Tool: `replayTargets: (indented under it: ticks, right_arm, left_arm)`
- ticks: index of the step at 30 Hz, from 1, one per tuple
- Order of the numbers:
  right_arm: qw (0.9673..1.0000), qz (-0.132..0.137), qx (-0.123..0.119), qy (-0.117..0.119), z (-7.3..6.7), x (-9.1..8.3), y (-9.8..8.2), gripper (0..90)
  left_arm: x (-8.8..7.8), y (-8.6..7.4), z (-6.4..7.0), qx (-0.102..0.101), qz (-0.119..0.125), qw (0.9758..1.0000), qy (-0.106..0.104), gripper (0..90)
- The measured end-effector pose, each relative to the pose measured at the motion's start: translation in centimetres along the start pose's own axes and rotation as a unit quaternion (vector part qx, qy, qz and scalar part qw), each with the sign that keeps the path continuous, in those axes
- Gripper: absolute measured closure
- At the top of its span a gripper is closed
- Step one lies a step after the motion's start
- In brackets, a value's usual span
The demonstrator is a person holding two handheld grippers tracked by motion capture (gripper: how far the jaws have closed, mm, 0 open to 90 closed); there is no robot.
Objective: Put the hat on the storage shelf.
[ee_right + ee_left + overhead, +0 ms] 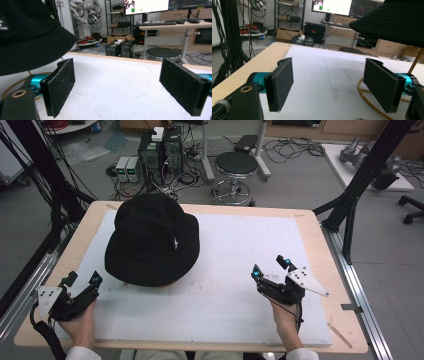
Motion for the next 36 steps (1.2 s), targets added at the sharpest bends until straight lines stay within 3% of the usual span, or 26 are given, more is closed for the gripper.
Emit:
replayTargets:
  ticks: [5,7,11,15,28,36]
  right_arm:
    - [0.9999,-0.004,-0.002,-0.016,0.7,-0.7,-1.0,12.2]
    - [0.9996,0.006,-0.002,-0.026,0.8,-1.1,-1.4,12.2]
    - [0.9988,0.014,-0.018,-0.043,1.1,-1.8,-2.3,12.2]
    - [0.9984,0.006,-0.015,-0.054,1.7,-2.1,-3.1,12.2]
    - [0.9939,0.016,-0.001,-0.109,4.0,-2.9,-3.1,12.2]
    - [0.9926,0.011,0.001,-0.121,4.3,-2.9,-3.6,12.2]
  left_arm:
    - [0.1,-0.1,0.0,-0.003,-0.005,1.0000,-0.003,24.5]
    - [0.1,-0.2,0.0,-0.003,-0.007,1.0000,-0.004,24.5]
    - [0.1,-0.2,0.1,-0.002,-0.007,1.0000,-0.005,24.5]
    - [0.1,-0.2,0.2,-0.002,-0.006,1.0000,-0.005,24.5]
    - [0.2,-0.2,0.1,-0.009,-0.006,0.9999,-0.006,24.5]
    - [0.3,-0.4,0.1,-0.015,-0.011,0.9998,-0.009,24.6]
Point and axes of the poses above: each handheld gripper's, and its own axes: x roughly forward along the jaws, y roughly out of its top, z roughly to its right, the point moved 3 cm from there along x, roughly forward along the jaws, and after that the axes turned 1 degree about x, right-handed, at the moved point
